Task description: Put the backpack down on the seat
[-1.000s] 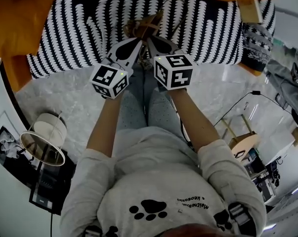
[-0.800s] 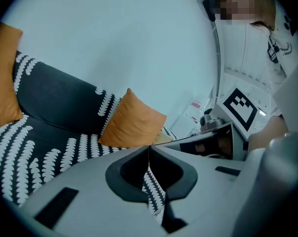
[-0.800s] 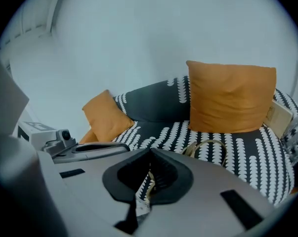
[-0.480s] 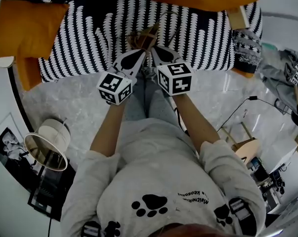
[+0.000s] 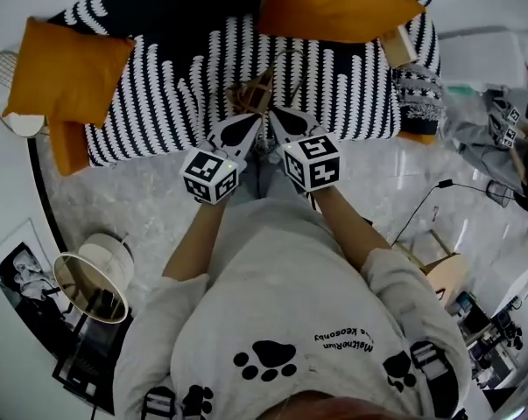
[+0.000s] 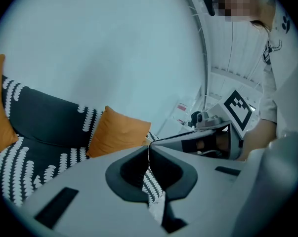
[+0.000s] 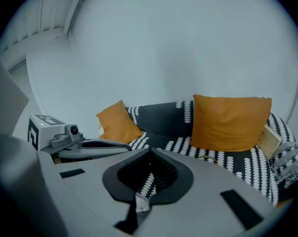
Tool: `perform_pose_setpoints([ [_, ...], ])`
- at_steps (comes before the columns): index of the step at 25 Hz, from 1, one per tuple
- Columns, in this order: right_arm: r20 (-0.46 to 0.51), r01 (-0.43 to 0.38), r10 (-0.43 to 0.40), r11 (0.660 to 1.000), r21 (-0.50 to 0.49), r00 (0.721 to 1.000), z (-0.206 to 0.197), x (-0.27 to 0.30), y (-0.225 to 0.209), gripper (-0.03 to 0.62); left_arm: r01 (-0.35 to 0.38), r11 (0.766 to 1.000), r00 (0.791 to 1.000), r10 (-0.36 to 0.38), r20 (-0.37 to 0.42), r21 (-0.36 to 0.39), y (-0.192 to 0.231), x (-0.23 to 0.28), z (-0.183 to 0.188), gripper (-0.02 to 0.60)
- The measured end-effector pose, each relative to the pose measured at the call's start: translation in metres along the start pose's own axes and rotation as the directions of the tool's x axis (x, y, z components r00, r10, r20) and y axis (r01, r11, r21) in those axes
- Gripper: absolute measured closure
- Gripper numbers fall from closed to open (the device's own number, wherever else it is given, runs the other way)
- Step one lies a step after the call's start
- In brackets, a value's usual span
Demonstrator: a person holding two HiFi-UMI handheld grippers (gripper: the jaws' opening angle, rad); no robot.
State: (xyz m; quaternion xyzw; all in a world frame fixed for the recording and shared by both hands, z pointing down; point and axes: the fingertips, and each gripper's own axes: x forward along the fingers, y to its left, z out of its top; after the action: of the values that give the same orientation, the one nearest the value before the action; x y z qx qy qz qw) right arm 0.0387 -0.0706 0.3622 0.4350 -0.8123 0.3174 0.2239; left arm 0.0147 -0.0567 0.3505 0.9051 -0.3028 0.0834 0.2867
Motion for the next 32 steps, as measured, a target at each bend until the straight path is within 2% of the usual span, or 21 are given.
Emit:
perform_pose_setpoints([
  [10,0.078,-0.023,0.027,0.999,-0.044,0.997,0.03,-0.058,0.023,0.562,0.033,0.999,0.999,-0.034,0.023,0.026,-0.052,-0.027,0.035,0.561],
  [17,0.176,-0.048,0.061,0.996,-0.076,0.982,0.054,-0.103,0.048,0.562,0.019,1.0,0.994,-0.018,0.108,-0.009,-0.078,-0.052,0.066,0.561],
  [26,0.314,-0.068,0.103,0.99,-0.121,0.944,0.076,-0.153,0.056,0.562,-0.038,0.992,0.98,0.013,0.2,0.121,-0.114,-0.07,0.114,0.561],
  [32,0.407,-0.06,0.127,0.983,-0.174,0.904,0.093,-0.178,0.057,0.562,-0.076,0.972,0.967,0.018,0.254,0.223,-0.14,-0.082,0.132,0.561],
])
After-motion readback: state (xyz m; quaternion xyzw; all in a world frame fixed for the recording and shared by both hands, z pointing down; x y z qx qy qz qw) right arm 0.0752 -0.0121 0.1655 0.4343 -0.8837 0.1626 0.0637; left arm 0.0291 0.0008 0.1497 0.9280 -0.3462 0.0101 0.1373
